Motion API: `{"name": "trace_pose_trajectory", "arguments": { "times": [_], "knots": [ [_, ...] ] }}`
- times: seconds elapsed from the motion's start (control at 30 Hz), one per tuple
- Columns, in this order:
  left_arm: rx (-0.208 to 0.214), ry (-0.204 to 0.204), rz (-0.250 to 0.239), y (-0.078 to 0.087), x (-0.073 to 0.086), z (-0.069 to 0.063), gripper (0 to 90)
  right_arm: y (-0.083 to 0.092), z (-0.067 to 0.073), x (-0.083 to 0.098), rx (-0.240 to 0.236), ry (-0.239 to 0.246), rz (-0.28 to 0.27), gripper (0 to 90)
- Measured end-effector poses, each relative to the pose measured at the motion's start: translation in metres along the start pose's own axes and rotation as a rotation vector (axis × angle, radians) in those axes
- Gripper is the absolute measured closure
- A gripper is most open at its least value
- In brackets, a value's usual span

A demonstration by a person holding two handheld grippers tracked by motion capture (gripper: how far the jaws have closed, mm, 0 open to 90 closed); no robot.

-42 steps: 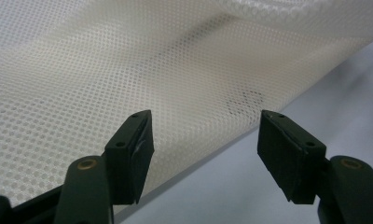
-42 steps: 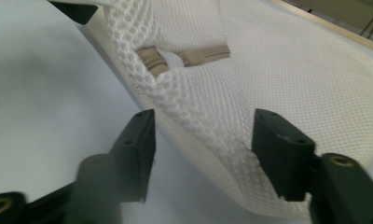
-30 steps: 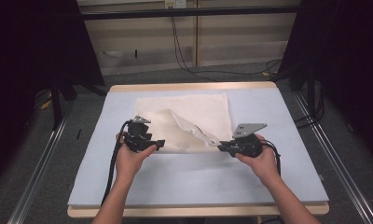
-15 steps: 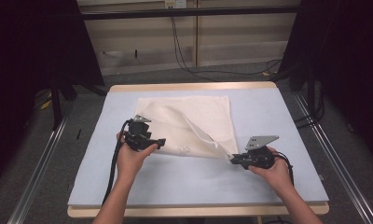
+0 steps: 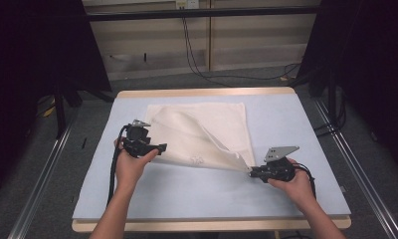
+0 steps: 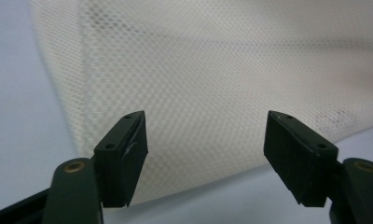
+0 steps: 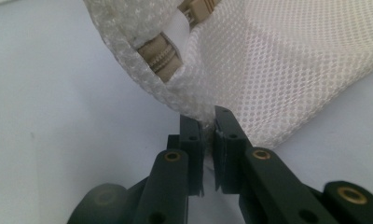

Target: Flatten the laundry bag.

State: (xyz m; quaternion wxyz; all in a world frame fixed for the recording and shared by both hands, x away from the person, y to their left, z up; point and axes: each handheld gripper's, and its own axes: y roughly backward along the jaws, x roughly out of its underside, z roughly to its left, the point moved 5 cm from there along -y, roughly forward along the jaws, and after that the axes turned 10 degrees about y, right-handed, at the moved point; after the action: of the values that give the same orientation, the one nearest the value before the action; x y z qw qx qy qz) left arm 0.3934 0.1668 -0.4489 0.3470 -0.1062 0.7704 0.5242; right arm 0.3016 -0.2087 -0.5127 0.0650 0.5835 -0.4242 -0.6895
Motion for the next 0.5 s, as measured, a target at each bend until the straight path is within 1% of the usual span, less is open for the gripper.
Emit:
{"name": "trace_pose_trajectory", "arguments": {
  "times": [0.07,0.1,0.2,0.23,0.3,0.33,0.4,0.43,0.47,0.5],
  "knots": [
    [0.001,0.021,-0.023,0.002,-0.003,0.005,29.4,-0.001,0.001,0.001,-0.001,0.001,0.004,83.3],
    [-0.004,0.014,-0.019,0.002,-0.004,0.009,29.4,-0.001,0.001,0.001,-0.001,0.001,0.007,83.3],
    [-0.022,0.031,-0.028,0.000,-0.007,0.018,29.5,-0.001,0.001,0.001,-0.001,0.002,0.007,83.3],
    [-0.020,0.043,-0.030,-0.001,-0.008,0.021,29.6,-0.001,0.001,0.001,-0.001,0.003,0.006,83.4],
    [-0.036,0.043,-0.016,-0.002,-0.010,0.030,29.5,-0.002,0.001,0.001,-0.001,0.003,0.006,83.3],
    [-0.043,0.037,-0.004,-0.002,-0.010,0.033,29.5,-0.002,0.001,0.001,-0.002,0.002,0.005,83.4],
    [-0.046,0.061,-0.019,-0.005,-0.011,0.037,29.2,-0.002,0.001,0.001,-0.005,0.004,0.005,83.3],
    [-0.041,0.058,-0.012,-0.006,-0.012,0.040,29.2,-0.002,0.001,0.001,-0.005,0.004,0.005,83.3],
    [-0.031,0.084,-0.032,-0.009,-0.013,0.041,29.1,-0.002,0.001,0.001,-0.005,0.006,0.004,83.2],
    [-0.027,0.069,-0.018,-0.010,-0.013,0.043,29.6,-0.002,0.001,0.001,-0.006,0.004,0.004,83.2]
  ]
}}
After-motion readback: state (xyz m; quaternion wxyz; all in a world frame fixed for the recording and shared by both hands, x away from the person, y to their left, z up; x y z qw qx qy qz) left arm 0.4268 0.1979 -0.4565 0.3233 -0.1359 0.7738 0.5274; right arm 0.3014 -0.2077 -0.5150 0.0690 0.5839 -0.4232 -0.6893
